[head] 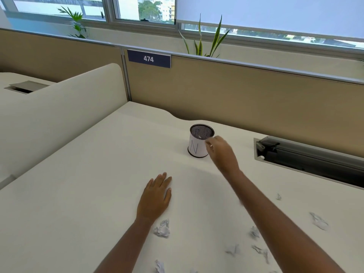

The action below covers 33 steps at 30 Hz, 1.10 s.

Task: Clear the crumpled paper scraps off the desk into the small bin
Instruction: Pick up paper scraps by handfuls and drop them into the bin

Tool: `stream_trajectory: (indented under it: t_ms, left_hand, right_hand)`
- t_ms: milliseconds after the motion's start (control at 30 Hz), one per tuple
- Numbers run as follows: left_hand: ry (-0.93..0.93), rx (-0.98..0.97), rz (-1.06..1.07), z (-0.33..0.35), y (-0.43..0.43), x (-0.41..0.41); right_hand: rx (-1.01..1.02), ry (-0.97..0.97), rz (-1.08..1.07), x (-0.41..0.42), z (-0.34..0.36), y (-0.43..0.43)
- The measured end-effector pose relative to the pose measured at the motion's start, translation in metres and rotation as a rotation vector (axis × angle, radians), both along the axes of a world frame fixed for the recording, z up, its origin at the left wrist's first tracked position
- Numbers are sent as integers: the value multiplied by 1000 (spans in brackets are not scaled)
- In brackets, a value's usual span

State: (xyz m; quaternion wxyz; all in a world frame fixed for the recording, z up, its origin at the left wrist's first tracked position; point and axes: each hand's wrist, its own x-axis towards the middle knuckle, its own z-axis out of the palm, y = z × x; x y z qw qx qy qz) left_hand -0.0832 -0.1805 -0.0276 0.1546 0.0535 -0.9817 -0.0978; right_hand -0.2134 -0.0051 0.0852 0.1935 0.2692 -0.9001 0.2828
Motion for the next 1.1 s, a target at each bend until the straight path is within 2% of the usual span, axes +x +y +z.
stream_trajectory:
  t_ms: [200,333,433,567,667,833,933,1100]
  left_hand:
    - [-31,2,2,1,0,-6]
    - [-36,13,-6,-1,-1,-9]
    - [-38,16,-1,-1,-2,-11]
    - [-42,21,-15,0,-2,-12]
    - [-74,71,-35,4,0,-9]
    - [-74,172,-135,1,-8,-5]
    - [-34,200,-165,-2,-9,2]
    - [-112,107,-161,3,-8,19]
  right_hand:
    - [5,60,-140,-46,22,-17]
    - [106,-28,-180,-58,14,-23]
    - [102,-71,-196,-54,4,-22]
    - [-43,-22,-146,-22,-17,-13]
    - [-75,-51,-118,12,-42,-5]
    - [114,-194,-88,71,-83,10]
    - [175,-131,-79,98,-95,15]
    - [176,-113,-97,129,-98,16]
